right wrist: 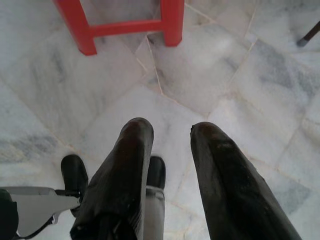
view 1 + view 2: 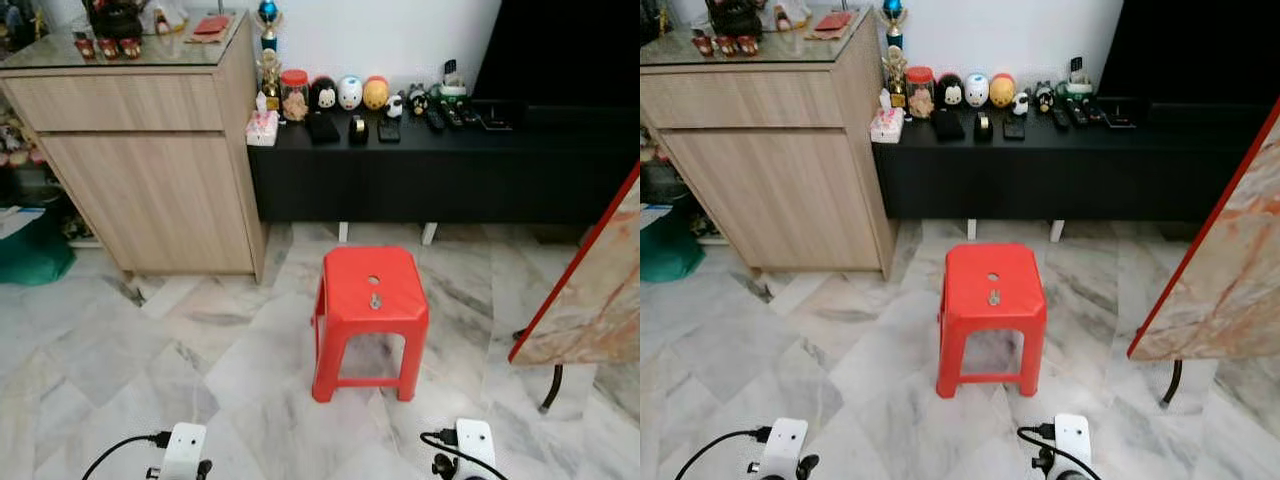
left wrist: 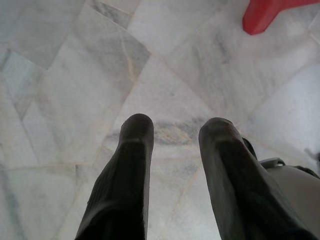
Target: Hang keys on a hook
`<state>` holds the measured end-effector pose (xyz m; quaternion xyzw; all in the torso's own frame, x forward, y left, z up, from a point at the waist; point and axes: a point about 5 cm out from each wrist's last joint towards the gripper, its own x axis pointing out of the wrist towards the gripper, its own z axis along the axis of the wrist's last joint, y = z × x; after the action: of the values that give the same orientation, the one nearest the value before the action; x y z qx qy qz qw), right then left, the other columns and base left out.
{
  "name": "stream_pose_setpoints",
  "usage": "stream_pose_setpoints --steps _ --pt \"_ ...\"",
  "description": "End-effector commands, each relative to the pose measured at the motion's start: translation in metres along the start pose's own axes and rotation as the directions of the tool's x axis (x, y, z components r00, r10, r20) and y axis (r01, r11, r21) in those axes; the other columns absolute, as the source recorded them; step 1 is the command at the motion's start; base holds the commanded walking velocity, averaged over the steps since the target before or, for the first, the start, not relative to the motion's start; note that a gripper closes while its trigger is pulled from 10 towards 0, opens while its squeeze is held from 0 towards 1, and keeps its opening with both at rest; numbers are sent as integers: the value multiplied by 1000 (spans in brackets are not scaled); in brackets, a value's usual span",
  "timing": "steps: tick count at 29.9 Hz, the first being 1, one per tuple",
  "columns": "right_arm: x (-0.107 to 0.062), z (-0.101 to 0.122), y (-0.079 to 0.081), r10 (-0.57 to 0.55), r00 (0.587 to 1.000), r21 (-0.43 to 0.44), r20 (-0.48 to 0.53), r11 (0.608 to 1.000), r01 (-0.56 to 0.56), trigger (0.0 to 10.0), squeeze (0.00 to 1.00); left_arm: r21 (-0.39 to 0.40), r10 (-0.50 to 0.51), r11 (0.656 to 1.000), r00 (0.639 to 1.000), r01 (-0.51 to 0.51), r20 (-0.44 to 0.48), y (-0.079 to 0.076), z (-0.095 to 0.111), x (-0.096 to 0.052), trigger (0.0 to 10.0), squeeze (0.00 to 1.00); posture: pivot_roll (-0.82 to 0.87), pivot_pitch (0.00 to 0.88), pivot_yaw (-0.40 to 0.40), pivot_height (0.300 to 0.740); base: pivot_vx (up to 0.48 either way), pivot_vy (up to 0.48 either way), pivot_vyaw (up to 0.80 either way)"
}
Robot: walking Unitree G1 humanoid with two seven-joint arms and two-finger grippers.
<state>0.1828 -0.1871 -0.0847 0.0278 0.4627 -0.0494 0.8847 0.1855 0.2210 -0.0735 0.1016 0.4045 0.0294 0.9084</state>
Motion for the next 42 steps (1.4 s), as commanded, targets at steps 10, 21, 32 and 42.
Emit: stream_pose_setpoints --steps 10,21,32,42 --pt "-3 -12 -9 -23 1000 57 -19 998 24 10000 0 9 -3 1000 997 3 -75 0 -24 -7 10000 0 27 0 37 740 267 0 0" --pt "-12 -48 -11 -32 996 64 -78 997 37 10000 0 10 -8 1000 991 9 -135 -2 -56 -21 10000 0 32 0 25 740 281 0 0" --pt "-21 -72 -14 -16 996 67 -88 998 22 10000 0 -7 5 1000 984 -7 -177 -4 -82 -35 10000 0 64 0 -4 740 279 0 0" --pt "-29 -87 -23 -50 995 105 -88 993 59 10000 0 6 -17 1000 981 18 -192 -12 -90 -40 10000 0 55 0 -3 740 237 0 0"
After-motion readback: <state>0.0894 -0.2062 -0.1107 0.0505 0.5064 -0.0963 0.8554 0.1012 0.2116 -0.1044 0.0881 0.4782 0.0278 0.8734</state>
